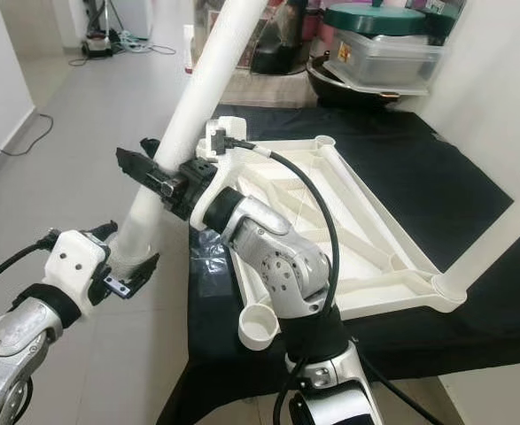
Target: Building children table
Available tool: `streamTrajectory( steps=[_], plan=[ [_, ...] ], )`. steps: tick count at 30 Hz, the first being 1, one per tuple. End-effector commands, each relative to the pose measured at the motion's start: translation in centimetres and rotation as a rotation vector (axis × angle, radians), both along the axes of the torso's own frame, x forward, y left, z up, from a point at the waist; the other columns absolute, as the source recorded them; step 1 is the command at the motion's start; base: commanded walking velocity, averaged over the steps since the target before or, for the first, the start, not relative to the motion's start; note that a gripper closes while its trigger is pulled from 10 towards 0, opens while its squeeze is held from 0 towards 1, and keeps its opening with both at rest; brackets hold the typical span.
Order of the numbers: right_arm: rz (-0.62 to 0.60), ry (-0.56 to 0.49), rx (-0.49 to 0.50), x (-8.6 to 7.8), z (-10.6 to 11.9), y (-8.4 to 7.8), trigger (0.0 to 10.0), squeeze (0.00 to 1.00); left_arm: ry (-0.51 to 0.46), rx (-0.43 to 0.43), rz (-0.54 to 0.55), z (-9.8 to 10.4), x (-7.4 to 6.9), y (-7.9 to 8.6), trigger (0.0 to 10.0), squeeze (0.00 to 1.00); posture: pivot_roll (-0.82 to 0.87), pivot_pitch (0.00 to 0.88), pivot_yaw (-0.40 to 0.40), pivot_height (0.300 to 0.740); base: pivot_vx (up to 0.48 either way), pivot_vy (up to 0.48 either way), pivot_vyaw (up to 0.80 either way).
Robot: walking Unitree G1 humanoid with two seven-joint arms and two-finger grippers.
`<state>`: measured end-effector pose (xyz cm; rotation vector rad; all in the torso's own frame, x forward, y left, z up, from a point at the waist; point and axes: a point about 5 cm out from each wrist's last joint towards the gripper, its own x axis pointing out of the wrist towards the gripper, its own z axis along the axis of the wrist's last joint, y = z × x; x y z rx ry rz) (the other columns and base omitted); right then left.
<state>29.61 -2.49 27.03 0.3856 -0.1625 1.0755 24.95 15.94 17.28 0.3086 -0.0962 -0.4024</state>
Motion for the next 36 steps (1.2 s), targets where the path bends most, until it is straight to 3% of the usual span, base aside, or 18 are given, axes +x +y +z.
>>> streamTrajectory(
  steps=[1, 5, 6, 9, 10, 29, 30, 35, 36],
  plan=[
    [0.022, -0.008, 0.003, -0.5, 0.2, 0.3, 10.0, 0.00, 0.013, -0.002, -0.034, -0.3, 0.0, -0.5, 10.0, 0.00, 0.06, 0.000, -0.085, 0.740, 0.000, 0.000, 0.00],
    [0.046, -0.005, 0.007, -0.9, 0.2, 0.6, 10.0, 0.00, 0.035, -0.002, -0.051, -0.7, 0.1, -0.6, 10.0, 0.00, 0.06, 0.000, -0.084, 0.740, 0.000, 0.000, 0.00],
    [0.050, -0.002, 0.010, -1.0, 0.2, 0.7, 10.0, 0.00, 0.041, -0.015, -0.037, -0.8, 0.2, -0.5, 5.6, 0.00, 0.06, 0.000, -0.082, 0.740, 0.000, 0.000, 0.00],
    [0.050, -0.002, 0.010, -1.0, 0.2, 0.7, 10.0, 0.00, 0.041, -0.015, -0.037, -0.8, 0.2, -0.5, 5.6, 0.00, 0.06, 0.000, -0.082, 0.740, 0.000, 0.000, 0.00],
    [0.051, 0.003, 0.018, -1.2, 0.2, 0.8, 10.0, 0.00, 0.040, -0.011, -0.018, -1.1, 0.4, -0.4, 0.0, 0.00, 0.06, 0.000, -0.080, 0.740, 0.000, 0.000, 0.00],
    [0.044, 0.007, 0.003, -1.3, 0.0, 1.2, 10.0, 0.00, 0.022, 0.015, -0.033, -1.1, 0.2, -0.7, 0.0, 0.00, 0.07, 0.000, -0.079, 0.740, 0.000, 0.000, 0.00],
    [0.044, 0.018, 0.014, -1.3, 0.0, 1.1, 10.0, 1.00, 0.030, 0.006, -0.042, -1.0, 0.3, -0.8, 10.0, 0.00, 0.07, 0.000, -0.077, 0.740, 0.000, 0.000, 0.00],
    [0.042, 0.015, 0.018, -1.0, -0.1, 0.7, 10.0, 1.00, 0.052, -0.044, -0.100, -0.7, -0.1, -1.3, 10.0, 0.00, 0.07, 0.000, -0.077, 0.740, 0.000, 0.000, 0.00],
    [0.097, -0.001, 0.038, -1.2, 0.2, 0.3, 10.0, 0.00, 0.060, -0.062, -0.148, -0.5, -0.6, -1.5, 10.0, 0.00, 0.08, 0.000, -0.077, 0.740, 0.000, 0.000, 0.00]
  ],
)
